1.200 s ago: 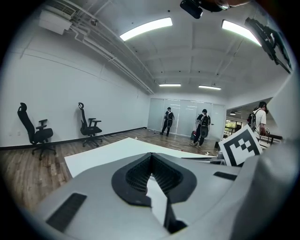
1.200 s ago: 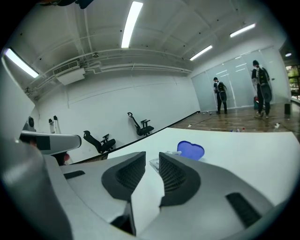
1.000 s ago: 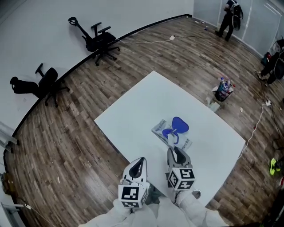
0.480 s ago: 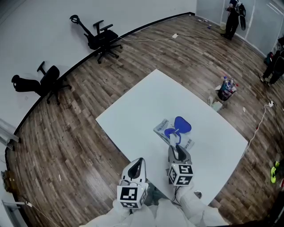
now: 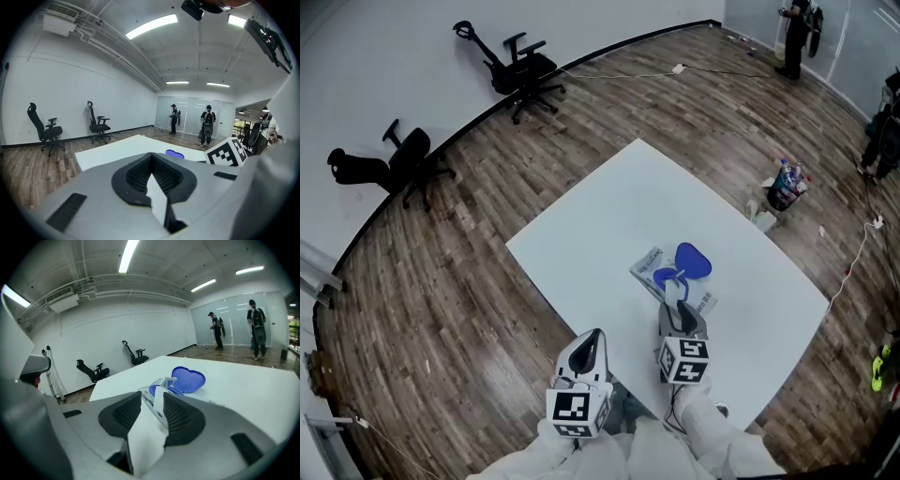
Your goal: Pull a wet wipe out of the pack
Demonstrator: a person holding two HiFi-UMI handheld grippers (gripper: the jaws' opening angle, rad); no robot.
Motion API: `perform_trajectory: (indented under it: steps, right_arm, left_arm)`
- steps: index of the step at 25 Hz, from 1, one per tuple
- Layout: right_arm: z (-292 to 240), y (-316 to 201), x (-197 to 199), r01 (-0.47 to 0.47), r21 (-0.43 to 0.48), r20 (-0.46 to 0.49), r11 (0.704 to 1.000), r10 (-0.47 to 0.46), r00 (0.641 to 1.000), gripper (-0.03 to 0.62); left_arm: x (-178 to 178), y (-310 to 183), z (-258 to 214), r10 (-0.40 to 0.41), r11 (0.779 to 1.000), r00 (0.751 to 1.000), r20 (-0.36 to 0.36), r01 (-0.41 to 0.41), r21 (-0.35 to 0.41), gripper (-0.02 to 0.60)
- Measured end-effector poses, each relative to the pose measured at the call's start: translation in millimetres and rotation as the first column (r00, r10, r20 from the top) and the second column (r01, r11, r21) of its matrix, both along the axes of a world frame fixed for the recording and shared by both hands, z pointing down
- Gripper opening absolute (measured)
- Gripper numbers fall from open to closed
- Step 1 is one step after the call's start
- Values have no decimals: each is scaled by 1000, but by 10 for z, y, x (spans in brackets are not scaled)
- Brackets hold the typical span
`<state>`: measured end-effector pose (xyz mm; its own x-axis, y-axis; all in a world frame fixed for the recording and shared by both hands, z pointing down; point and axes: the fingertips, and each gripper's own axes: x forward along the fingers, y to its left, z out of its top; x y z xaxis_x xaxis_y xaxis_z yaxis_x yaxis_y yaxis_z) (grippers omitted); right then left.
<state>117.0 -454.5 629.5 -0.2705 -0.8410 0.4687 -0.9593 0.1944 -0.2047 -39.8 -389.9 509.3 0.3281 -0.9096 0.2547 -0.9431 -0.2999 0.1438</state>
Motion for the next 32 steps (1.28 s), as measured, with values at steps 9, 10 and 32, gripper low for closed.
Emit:
perform_trajectory:
  steps: [9,10,32]
  right_arm:
    - [142,-30,12,-12,-37,-20,999,11,1000,133]
    - [164,-30,15,-13,-43,-21,999,12,1000,133]
    - [388,-54,53,-55,-113,-23,992,53,998,130]
  left_arm:
    - [-58,-21,26,-10,1000,1000,4,10,-4,0]
    - [-59,-22,36,-10,1000,1000,4,10,-6,0]
    - [-133,-71,135,-15,999,1000,5,15,-31,0]
